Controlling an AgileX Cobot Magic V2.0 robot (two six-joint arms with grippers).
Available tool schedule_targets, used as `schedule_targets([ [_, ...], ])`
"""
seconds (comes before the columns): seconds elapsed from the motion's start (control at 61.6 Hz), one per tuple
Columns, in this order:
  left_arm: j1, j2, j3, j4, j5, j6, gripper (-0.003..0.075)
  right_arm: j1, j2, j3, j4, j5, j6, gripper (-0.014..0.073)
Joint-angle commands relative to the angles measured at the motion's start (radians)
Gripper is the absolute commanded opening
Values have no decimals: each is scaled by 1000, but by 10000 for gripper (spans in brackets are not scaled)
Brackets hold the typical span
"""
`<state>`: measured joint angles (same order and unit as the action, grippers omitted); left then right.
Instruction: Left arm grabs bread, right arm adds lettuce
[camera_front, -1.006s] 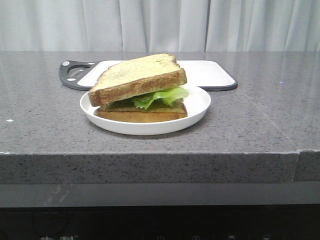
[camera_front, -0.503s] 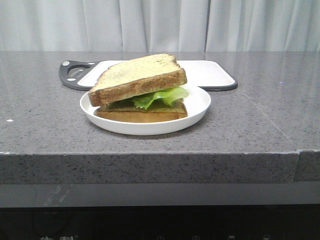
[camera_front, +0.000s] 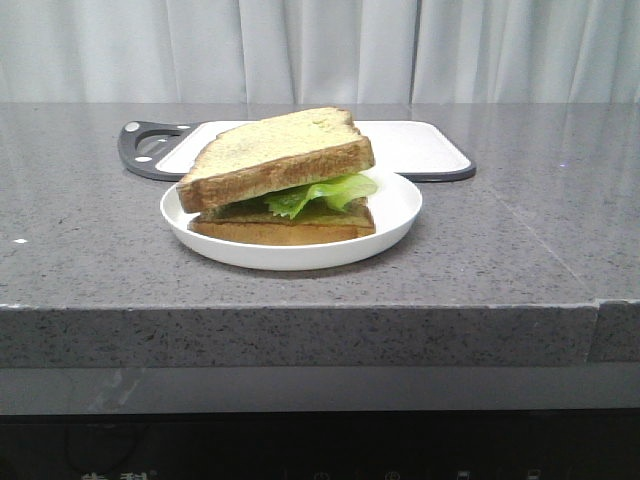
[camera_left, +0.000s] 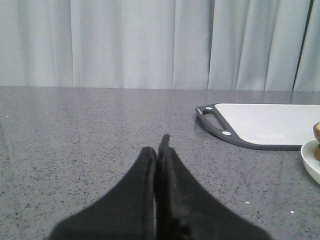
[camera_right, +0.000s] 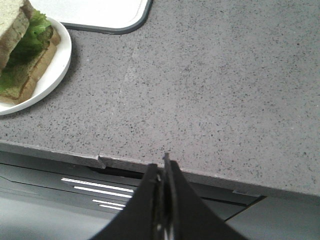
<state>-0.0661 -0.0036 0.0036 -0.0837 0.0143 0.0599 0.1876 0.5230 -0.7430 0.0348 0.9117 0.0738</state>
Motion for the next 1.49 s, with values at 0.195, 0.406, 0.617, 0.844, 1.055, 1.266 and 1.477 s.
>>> schedule_targets([
  [0.195,5,-18,7,-1,-84,-11,-20,-6,3,-27,-12,-58,-8,-117],
  [0.406,5,-18,7,-1,-84,-11,-20,-7,-4,-23,-23,-66,-8,-117],
  [0.617,5,-18,7,-1,-84,-11,-20,-73,-167,197,-27,-356,-8,-117],
  [0.844,5,-18,7,-1,-84,-11,-20,-142,-370,544,-20,-748,-8,-117],
  [1.055,5,-18,7,-1,-84,-11,-20,-153,-486,701,-20,-865,-8,-117],
  [1.266,5,-18,7,-1,-84,-11,-20,-154,-553,763,-20,-884,-8,-117],
  [1.477,5,-18,7,-1,-84,-11,-20,-169,-555,768,-20,-886,-7,-117],
])
